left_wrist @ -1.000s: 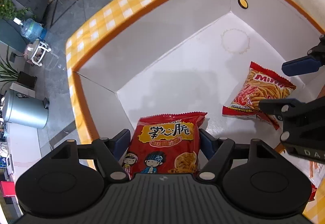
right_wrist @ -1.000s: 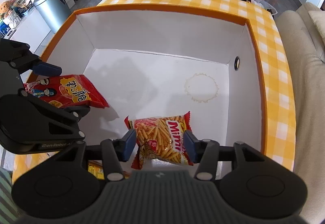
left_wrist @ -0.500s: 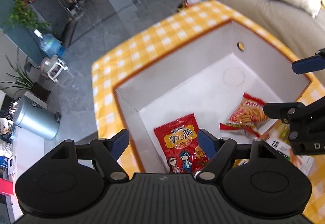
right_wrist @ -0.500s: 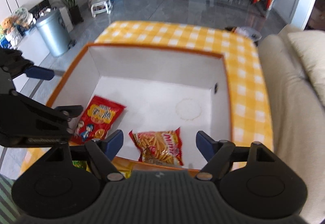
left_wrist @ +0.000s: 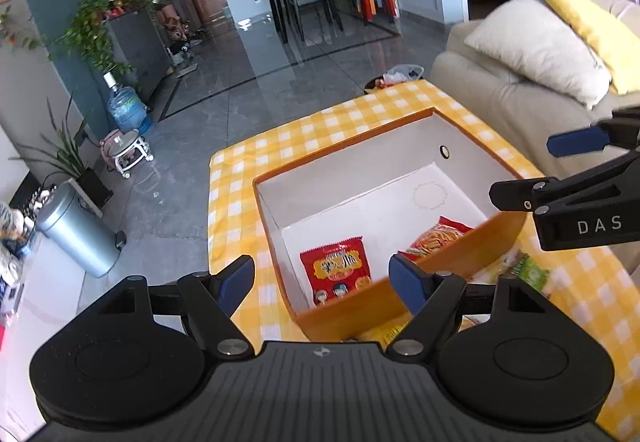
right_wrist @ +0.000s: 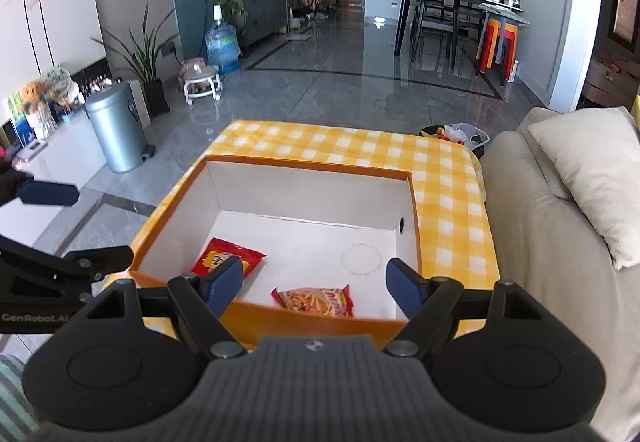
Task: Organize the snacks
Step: 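Open both tools to release the bags and lift out of the box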
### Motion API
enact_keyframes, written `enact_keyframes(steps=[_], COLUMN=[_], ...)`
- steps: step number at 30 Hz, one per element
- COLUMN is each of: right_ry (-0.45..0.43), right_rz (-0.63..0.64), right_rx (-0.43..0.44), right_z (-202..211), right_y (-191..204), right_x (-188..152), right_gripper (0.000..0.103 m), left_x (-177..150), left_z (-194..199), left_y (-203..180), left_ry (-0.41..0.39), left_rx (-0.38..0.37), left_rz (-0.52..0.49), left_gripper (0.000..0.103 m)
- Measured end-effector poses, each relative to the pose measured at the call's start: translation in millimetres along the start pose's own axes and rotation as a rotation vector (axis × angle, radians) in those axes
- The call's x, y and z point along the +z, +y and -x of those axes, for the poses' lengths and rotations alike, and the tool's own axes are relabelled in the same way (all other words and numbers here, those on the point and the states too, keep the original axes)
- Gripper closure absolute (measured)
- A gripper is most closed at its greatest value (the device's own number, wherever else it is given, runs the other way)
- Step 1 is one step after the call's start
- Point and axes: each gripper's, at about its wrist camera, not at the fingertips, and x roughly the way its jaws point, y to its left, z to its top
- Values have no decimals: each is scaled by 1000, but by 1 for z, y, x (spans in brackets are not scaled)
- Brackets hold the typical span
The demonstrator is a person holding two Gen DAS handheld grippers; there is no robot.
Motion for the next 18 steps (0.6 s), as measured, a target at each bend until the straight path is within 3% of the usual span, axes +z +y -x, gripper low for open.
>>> enact_keyframes(steps=[10, 18], right_ry=[-15, 0], right_rz=[-88, -151], right_rx=[-32, -120], right_z=[36, 49], right_y=[3, 6], right_x=[-50, -95], right_gripper=[27, 27], left_x=[-50, -78], left_z=[22, 25], left_y=[0, -7], left_ry=[18, 45], left_rx=[-45, -105], left_rz=[131, 228], left_gripper=[13, 13])
